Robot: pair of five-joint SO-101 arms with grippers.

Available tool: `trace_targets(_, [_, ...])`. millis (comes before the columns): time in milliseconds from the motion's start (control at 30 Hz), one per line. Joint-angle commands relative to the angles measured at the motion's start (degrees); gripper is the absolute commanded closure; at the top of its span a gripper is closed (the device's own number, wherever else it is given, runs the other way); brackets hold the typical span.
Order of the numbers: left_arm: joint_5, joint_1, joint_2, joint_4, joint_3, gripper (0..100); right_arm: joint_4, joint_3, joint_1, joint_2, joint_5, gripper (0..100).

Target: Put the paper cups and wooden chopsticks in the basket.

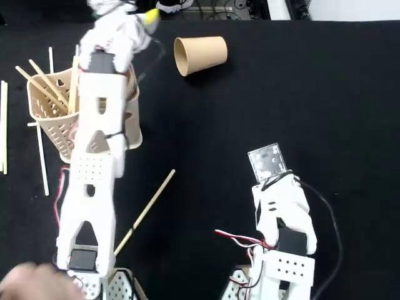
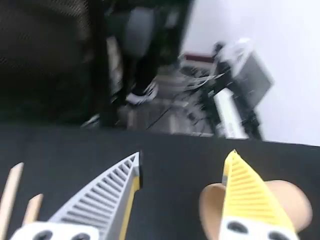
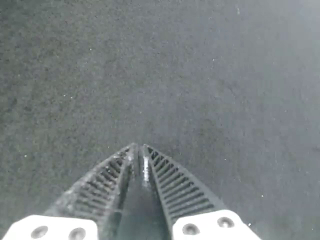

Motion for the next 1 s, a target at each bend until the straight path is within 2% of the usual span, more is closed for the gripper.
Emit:
trace_targets(0, [1.05,-3.47,-11.60,8.79,-1.10,74,-0.26,-0.04,0.62,-1.01,0.26,97.5])
trace_targets(167, [0.88,-3.03,-21.27,21.01,-1.10,74,-0.26,-0.04,0.62,-1.10,0.18,97.5])
trace_targets(467, [0.70,-3.47,-38.59,32.53,-0.92,74,-0.26,-0.04,0.62,-1.10,0.09,97.5])
trace_targets(567, [0.35,-8.66,-44.31,39.82,-0.92,74,-0.26,-0.04,0.62,-1.27,0.00,97.5])
trace_targets(667, [-6.33,-15.69,-47.82,44.04,1.45,74,-0.26,-0.04,0.53,-1.36,0.00,97.5])
trace_targets(767, [-10.29,-24.04,-48.79,43.69,12.79,74,-0.35,-0.04,0.44,-1.45,0.00,97.5])
trace_targets(967, [-16.44,-33.01,-51.69,43.69,37.85,74,-1.93,-0.04,0.35,-1.36,-1.05,97.5])
